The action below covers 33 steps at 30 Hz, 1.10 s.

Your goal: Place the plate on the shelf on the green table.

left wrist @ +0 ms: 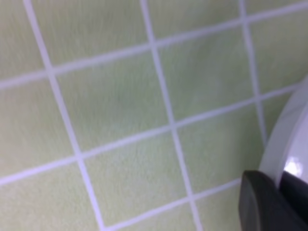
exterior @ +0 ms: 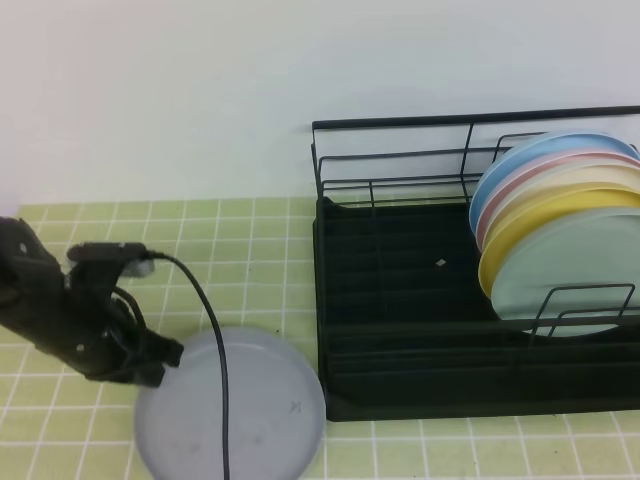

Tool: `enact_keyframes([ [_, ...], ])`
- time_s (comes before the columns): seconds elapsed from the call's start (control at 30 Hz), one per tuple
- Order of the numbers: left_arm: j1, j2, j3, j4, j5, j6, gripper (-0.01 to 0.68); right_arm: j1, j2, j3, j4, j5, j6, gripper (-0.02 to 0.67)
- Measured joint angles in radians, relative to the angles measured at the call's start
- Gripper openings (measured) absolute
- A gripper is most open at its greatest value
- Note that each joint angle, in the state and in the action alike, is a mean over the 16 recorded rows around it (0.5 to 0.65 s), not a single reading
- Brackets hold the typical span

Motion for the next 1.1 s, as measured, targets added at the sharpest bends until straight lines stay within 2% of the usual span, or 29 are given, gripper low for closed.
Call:
enact_keyframes([
  [0.43, 0.0, -0.133, -0.11, 0.016, 0.062, -0.017, 0.0, 0.0, 0.0, 0.0, -0.007, 0.001, 0.0, -0.004],
  [0.9, 0.0, -0.306, -0.229, 0.113, 0.093, -0.077, 0.0, 0.0, 0.0, 0.0, -0.002, 0.002, 0.005, -0.004],
  [1.1, 0.0, -0.38, -0.257, 0.033, 0.106, -0.042, 0.0, 0.0, 0.0, 0.0, 0.031, -0.024, 0.042, -0.004],
])
